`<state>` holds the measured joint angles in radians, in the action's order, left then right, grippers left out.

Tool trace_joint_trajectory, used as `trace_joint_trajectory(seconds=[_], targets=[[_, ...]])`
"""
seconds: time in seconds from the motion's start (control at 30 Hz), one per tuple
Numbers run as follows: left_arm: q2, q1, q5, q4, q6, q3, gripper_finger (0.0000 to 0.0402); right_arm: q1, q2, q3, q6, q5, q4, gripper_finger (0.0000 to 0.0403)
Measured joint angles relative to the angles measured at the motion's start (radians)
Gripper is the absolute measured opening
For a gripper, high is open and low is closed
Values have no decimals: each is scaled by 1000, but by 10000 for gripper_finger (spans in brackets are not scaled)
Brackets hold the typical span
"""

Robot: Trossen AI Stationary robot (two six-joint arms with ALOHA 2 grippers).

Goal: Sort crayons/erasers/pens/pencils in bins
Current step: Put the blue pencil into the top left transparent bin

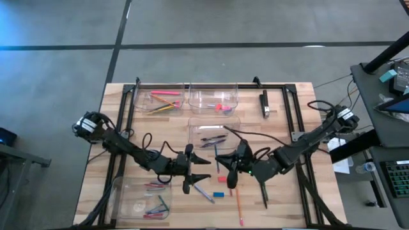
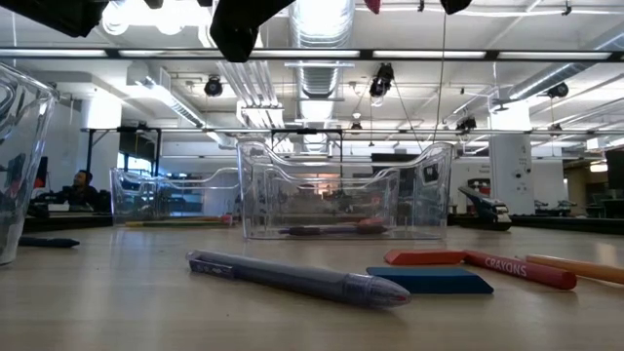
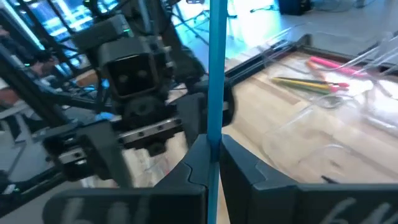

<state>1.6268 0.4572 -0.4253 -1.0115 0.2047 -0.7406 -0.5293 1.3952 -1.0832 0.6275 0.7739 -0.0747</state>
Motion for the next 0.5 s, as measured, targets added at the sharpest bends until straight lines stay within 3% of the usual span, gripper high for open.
trace_joint_trajectory(seconds=[0.27,0.5], targets=[[0,0,0,0,0,2,225,6,47,0,-82,-75,-166,13],[0,0,0,0,1,2,225,16,58,0,-108,-77,-207,13]])
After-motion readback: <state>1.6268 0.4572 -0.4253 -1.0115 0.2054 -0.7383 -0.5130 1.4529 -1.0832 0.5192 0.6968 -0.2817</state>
